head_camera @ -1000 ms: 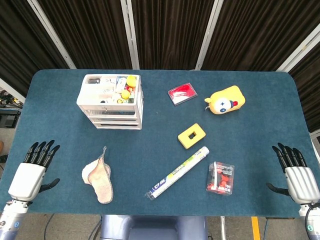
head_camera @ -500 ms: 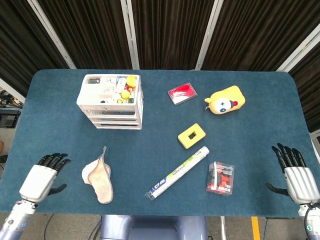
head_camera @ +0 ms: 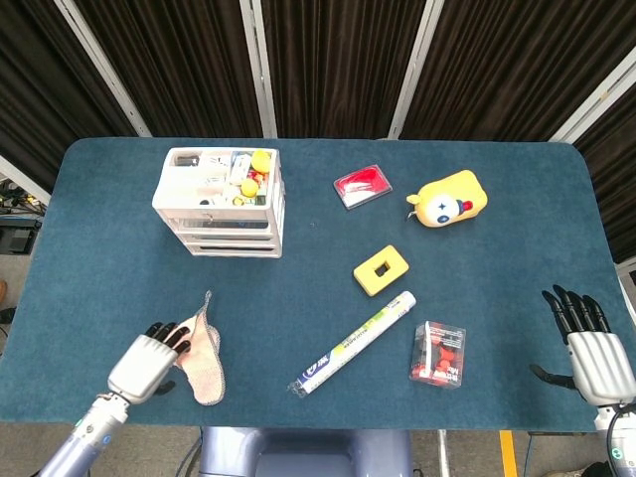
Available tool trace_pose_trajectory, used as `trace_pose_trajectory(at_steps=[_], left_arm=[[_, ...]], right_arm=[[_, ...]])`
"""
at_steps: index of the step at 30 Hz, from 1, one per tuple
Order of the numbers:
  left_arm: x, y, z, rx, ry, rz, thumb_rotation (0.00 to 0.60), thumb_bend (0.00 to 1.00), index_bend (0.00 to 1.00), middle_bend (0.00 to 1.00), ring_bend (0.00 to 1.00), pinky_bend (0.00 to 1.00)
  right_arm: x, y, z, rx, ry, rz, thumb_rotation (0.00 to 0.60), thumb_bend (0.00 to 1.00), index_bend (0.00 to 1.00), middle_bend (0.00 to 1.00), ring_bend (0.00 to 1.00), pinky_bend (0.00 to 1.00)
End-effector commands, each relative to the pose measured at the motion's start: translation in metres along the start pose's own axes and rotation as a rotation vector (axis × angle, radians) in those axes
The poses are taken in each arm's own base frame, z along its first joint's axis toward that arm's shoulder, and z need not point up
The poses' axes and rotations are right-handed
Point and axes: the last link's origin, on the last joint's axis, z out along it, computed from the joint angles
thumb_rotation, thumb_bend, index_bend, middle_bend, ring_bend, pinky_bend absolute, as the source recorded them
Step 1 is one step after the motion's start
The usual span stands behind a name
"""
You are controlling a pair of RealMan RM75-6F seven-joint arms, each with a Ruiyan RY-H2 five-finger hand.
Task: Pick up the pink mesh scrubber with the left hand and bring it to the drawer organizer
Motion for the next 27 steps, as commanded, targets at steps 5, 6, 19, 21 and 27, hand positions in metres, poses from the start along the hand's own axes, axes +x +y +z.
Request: trace_pose_trajectory(at_steps=[5, 6, 19, 21, 27], left_arm=[[-0.011, 0.015, 0.02, -0.007, -0.004, 0.006, 0.6, 0.19, 0.47, 0.27, 0.21, 0.29], [-0.012, 0.017, 0.022, -0.009, -0.006, 0.008, 0.6, 0.25, 0.53, 0.33, 0.25, 0.32], [0.004, 0.017, 0.04, -0.076, 0.229, 0.216, 0.6, 0.59, 0.9, 0.71, 0.61, 0.56], [0.017, 0.014, 0.046, -0.087, 0.299, 0.237, 0.6, 0.58, 0.9, 0.71, 0.61, 0.56], [0.063, 0.0, 0.067, -0.154, 0.464, 0.312, 0.6, 0.58, 0.9, 0.72, 0.61, 0.56]], right_arm=[[0.0, 0.0, 0.0, -0.002, -0.001, 0.004, 0.6, 0.0, 0.0, 0.0, 0.0, 0.0], [0.0, 0.0, 0.0, -0.003, -0.002, 0.005, 0.6, 0.0, 0.0, 0.0, 0.0, 0.0], [0.0, 0.001, 0.0, -0.009, -0.005, 0.014, 0.6, 0.0, 0.0, 0.0, 0.0, 0.0], [0.0, 0.001, 0.0, -0.01, -0.005, 0.016, 0.6, 0.0, 0.0, 0.0, 0.0, 0.0], [0.0, 0.001, 0.001, -0.009, -0.005, 0.017, 0.6, 0.0, 0.0, 0.0, 0.0, 0.0]])
